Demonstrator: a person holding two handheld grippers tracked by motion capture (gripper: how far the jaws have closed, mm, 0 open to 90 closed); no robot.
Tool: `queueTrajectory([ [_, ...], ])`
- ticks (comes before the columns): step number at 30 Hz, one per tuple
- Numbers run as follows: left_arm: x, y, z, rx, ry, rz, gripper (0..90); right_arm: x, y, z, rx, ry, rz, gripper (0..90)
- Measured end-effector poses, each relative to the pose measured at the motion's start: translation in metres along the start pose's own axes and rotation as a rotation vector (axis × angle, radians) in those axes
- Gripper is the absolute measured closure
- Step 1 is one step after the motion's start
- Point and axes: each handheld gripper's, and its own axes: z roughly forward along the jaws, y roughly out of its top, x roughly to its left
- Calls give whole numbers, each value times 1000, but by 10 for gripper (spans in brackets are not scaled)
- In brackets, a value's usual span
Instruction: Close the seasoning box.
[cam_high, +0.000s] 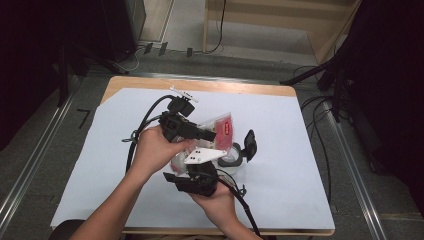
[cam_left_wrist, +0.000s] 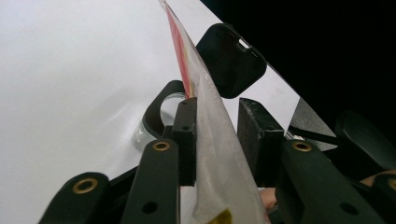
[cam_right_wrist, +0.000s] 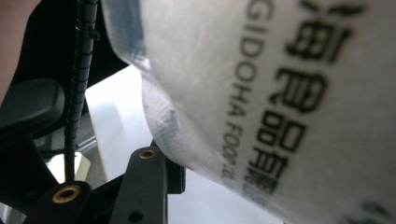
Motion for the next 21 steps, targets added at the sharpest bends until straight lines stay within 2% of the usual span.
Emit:
queueTrajectory([
  [3, -1, -1, -1, -7, -3, -9, 666, 0, 0, 0, -3, 5, 8, 644],
  [10, 3, -2, -3, 16, -4, -38, 639, -1, 0, -1, -9, 5, 16, 646],
  [15, 3, -2, -3, 36, 12, -42, 720, 0, -1, 0, 0, -5, 2, 643],
  [21, 1, -2, -3, 32, 30, -44, 743, 2, 0, 0, 1, 11, -1, 640],
])
